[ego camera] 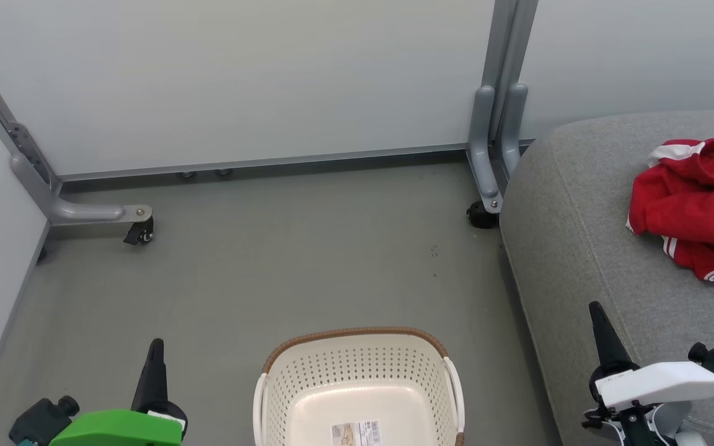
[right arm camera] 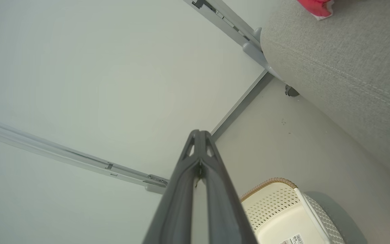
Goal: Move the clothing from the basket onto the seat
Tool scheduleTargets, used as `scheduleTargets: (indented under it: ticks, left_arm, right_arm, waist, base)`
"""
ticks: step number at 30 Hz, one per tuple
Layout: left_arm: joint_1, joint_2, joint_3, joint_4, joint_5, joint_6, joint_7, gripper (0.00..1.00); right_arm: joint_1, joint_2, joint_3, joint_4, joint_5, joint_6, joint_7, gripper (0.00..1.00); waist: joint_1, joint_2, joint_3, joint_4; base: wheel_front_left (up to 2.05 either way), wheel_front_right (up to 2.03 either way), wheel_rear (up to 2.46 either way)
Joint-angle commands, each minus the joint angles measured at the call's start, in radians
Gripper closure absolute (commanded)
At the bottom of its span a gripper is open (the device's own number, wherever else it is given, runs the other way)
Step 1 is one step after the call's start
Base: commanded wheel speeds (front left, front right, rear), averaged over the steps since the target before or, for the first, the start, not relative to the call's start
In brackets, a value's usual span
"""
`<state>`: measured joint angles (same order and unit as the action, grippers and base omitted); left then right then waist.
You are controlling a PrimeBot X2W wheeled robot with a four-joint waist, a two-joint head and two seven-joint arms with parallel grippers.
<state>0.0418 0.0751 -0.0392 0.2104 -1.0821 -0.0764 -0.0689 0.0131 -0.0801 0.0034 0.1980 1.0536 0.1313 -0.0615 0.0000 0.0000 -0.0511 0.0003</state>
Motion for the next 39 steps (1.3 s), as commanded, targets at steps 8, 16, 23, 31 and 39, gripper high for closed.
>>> scheduleTargets:
  ticks: [8, 16, 23, 31, 39]
  left_arm:
    - [-0.052, 0.007, 0.022, 0.000, -0.104, -0.014, 0.027, 1.00]
    - [-0.069, 0.007, 0.037, 0.005, -0.180, -0.022, 0.049, 1.00]
    - [-0.083, 0.007, 0.051, 0.009, -0.241, -0.027, 0.065, 1.00]
    - [-0.098, 0.006, 0.065, 0.015, -0.311, -0.033, 0.085, 1.00]
    - [-0.113, 0.004, 0.080, 0.019, -0.373, -0.039, 0.103, 1.00]
  right_arm:
    - [-0.043, -0.005, -0.018, 0.002, 0.107, 0.000, 0.026, 1.00]
    - [-0.056, -0.003, -0.029, 0.009, 0.186, 0.000, 0.047, 1.00]
    - [-0.070, -0.001, -0.039, 0.014, 0.250, 0.000, 0.065, 1.00]
    - [-0.081, 0.001, -0.050, 0.021, 0.322, 0.000, 0.085, 1.00]
    - [-0.091, 0.003, -0.060, 0.028, 0.387, 0.000, 0.102, 1.00]
  waist:
    - [0.0000, 0.0000, 0.007, 0.000]
    - [0.0000, 0.0000, 0.013, 0.000]
    - [0.0000, 0.0000, 0.019, 0.000]
    - [0.0000, 0.0000, 0.025, 0.000]
    - [0.0000, 0.0000, 0.032, 0.000]
  base:
    - [0.00, 0.00, 0.00]
    - [0.00, 0.00, 0.00]
    - [0.00, 0.00, 0.00]
    - [0.00, 0.00, 0.00]
    - [0.00, 0.00, 0.00]
